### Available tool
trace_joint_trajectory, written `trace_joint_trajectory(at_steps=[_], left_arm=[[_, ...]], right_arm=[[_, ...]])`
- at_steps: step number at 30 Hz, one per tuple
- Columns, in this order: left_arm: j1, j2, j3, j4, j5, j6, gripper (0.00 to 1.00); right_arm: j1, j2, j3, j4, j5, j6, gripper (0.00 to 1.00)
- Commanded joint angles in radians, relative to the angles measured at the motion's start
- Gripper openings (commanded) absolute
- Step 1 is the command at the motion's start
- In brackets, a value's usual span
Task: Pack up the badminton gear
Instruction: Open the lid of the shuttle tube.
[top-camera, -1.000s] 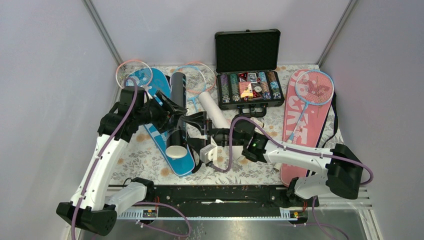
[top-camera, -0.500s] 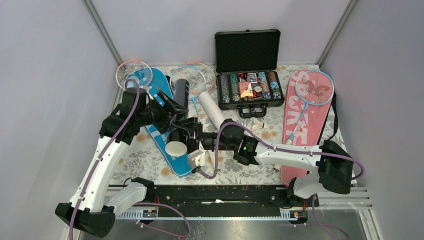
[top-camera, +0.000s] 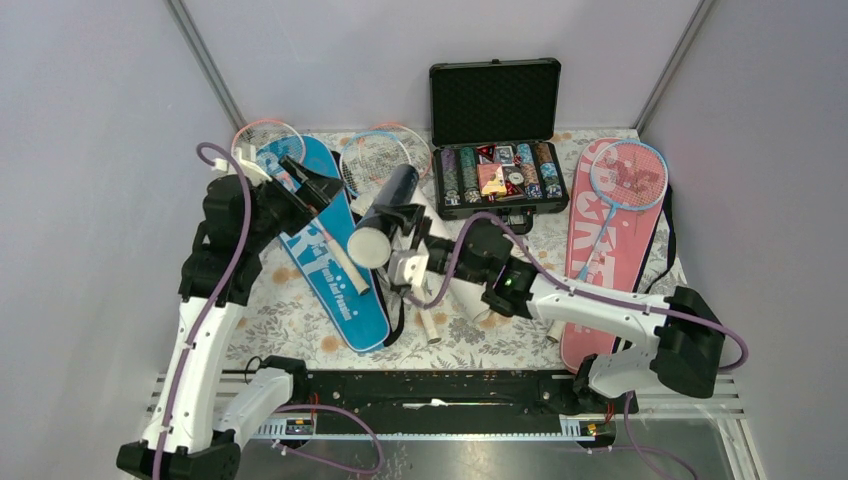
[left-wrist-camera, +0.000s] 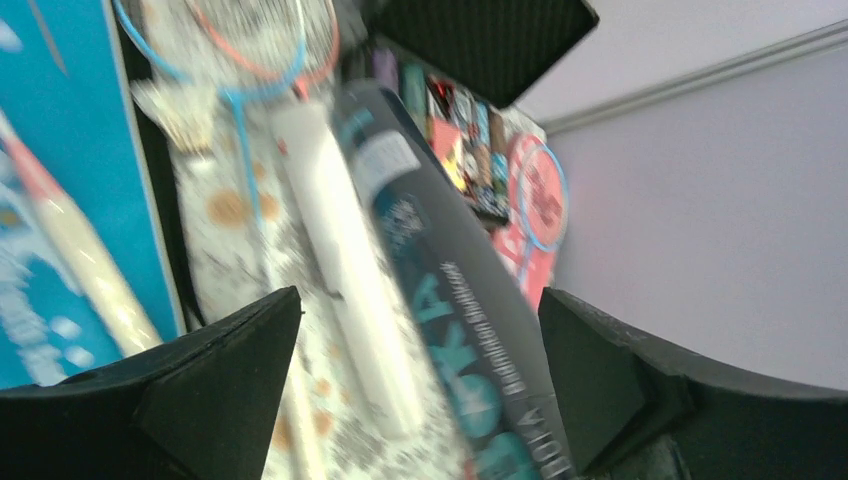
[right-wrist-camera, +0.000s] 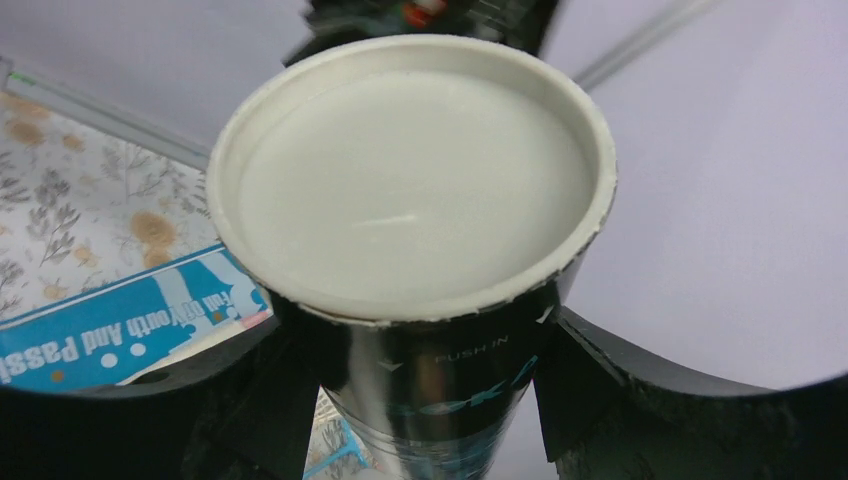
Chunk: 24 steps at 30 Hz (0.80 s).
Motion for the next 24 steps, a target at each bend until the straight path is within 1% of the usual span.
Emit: trace_joint_trajectory(at_steps=[1,2,4,5,6,7,10,13,16,21,24], left_arm=[[0.031,-0.081,0.009,0.215,-0.104,0.358,0.96],[0.030,-0.104,-0.019,0.269,-0.073,0.440,0.96],[0.030,-0.147,-0.087,0.359,0.036,0.618,0.95],[0.030,-0.163,-0.109,0.385,0.118,0.699,0.94],[0.030,-0.177,-0.129,0.402,0.237,0.783,0.93],[0.030,-0.191,-0.149,0.419,0.314,0.849,0.94],[0.029,-0.213,-0.194,0.448,0.566,0.987,0.95],[0.028,-0.202,-0.197,0.448,0.753,1.039,0.96],[0.011,-0.178,-0.168,0.448,0.872,1.029,0.98],[-0.056,-0.137,-0.117,0.366,0.944,1.077,0.99],[-0.087,-0.105,-0.110,0.364,0.964,1.072,0.99]], right_arm=[[-0.065,-0.086,0.136,0.032,0.057,0.190,0.26],[-0.079,-0.098,0.158,0.010,0.069,0.248,0.26],[-0.102,-0.116,0.226,-0.086,0.085,0.373,0.23],[-0.105,-0.125,0.268,-0.150,0.101,0.415,0.22],[-0.106,-0.133,0.320,-0.209,0.108,0.452,0.23],[-0.106,-0.141,0.354,-0.268,0.112,0.496,0.24],[-0.106,-0.165,0.438,-0.380,0.125,0.649,0.25],[-0.106,-0.189,0.482,-0.417,0.128,0.781,0.25],[-0.106,-0.210,0.487,-0.407,0.106,0.914,0.25],[-0.106,-0.234,0.416,-0.335,0.040,1.079,0.25],[-0.106,-0.239,0.380,-0.290,-0.001,1.106,0.25]])
